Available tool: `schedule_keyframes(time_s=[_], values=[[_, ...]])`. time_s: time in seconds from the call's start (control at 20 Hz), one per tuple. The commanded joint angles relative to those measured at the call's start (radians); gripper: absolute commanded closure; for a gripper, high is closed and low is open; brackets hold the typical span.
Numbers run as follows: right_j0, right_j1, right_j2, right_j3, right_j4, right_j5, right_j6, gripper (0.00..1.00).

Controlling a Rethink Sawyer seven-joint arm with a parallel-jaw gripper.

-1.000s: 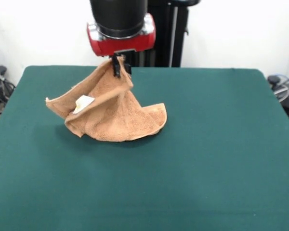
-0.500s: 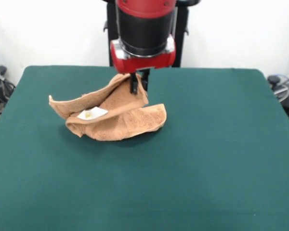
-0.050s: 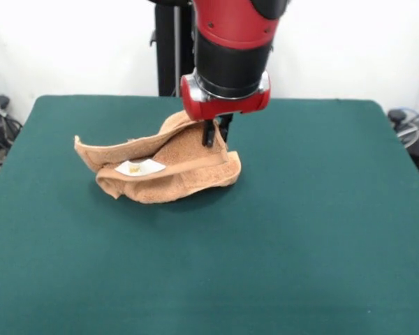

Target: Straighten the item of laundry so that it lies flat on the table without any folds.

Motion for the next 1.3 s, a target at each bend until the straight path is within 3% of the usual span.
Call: schedule_keyframes(time_s=[0.05,1.25,1.3], values=[[0.038,0.029,-0.063,0.088,0.014,-0.095,0.279,1.0],[0.093,0.032,-0.142,0.083,0.027,-0.182,0.272,1.0],[0.095,0.033,-0.146,0.082,0.03,-0.182,0.27,0.0]])
